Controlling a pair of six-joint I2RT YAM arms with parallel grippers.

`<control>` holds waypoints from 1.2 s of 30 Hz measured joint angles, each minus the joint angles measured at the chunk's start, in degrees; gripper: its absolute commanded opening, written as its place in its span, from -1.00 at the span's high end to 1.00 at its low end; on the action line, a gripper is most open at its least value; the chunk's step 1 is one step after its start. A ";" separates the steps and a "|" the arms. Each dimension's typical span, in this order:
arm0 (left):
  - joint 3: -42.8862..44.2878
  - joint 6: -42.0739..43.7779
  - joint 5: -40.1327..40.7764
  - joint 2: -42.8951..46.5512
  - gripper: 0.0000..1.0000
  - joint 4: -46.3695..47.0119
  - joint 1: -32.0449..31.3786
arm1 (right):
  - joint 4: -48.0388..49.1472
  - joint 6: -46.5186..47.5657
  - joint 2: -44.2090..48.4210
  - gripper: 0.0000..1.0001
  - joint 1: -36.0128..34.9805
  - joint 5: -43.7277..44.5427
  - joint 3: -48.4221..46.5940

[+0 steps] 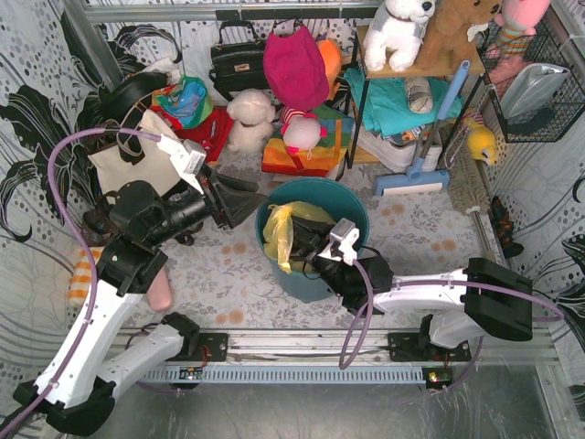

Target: Tie the trash bag

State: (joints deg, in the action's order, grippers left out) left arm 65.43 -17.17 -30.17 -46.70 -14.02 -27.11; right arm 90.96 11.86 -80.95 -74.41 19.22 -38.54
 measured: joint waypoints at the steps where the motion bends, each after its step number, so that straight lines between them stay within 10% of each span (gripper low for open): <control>1: 0.00 -0.66 0.17 -0.22 0.00 0.00 0.00 | 0.00 0.00 -0.02 1.00 0.00 -0.13 0.00; 13: -3.82 -10.16 -0.70 -1.95 -0.12 0.50 0.00 | -0.07 0.02 -0.11 0.83 0.02 -0.76 0.00; 24: -4.83 -12.66 -2.21 -2.21 -0.12 2.49 0.15 | -0.59 -0.94 0.72 0.24 -0.15 -0.28 0.48; 36: -4.59 -12.61 -2.27 -3.82 -0.12 2.32 0.15 | -21.99 -11.15 17.90 0.09 -0.15 0.52 1.62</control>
State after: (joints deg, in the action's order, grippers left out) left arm 60.84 -29.78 -32.45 -50.52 -11.70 -26.96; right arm 68.97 0.71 -63.05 -74.56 19.75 -36.93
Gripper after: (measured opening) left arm 0.561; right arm 0.437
